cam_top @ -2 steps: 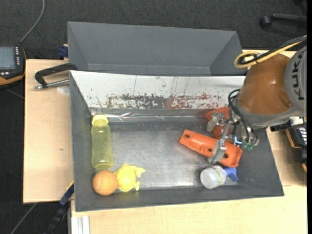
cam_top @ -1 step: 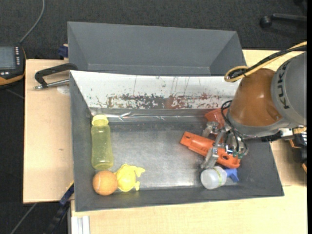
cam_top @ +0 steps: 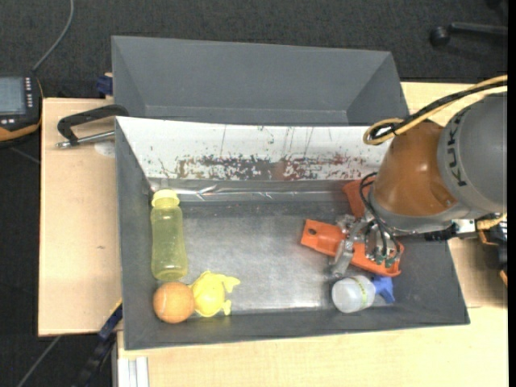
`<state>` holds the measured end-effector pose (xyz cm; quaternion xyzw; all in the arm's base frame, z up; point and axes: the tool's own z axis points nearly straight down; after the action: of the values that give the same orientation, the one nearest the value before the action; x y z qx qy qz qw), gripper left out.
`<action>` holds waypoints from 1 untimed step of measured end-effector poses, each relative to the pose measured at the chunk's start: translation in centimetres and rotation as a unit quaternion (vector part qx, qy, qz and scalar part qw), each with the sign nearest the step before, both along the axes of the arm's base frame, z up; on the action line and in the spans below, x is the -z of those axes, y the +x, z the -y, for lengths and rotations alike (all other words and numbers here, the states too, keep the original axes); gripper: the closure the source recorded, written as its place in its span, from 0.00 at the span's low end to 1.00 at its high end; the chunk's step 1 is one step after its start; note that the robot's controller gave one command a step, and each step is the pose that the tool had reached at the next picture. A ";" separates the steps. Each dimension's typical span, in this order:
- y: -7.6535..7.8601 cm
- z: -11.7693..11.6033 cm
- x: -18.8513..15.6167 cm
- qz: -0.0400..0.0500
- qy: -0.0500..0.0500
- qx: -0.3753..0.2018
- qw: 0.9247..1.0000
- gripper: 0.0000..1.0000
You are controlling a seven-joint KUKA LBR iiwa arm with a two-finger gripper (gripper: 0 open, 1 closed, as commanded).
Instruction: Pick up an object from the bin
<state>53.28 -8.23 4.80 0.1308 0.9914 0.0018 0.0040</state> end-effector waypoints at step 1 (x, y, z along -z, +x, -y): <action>-0.1 0.0 -0.1 -0.002 0.000 0.002 1.000 1.00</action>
Offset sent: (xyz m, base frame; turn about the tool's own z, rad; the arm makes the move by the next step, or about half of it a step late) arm 0.0000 0.0000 0.0220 0.0000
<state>53.16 -8.23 4.86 0.1325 0.9912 0.0017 0.0021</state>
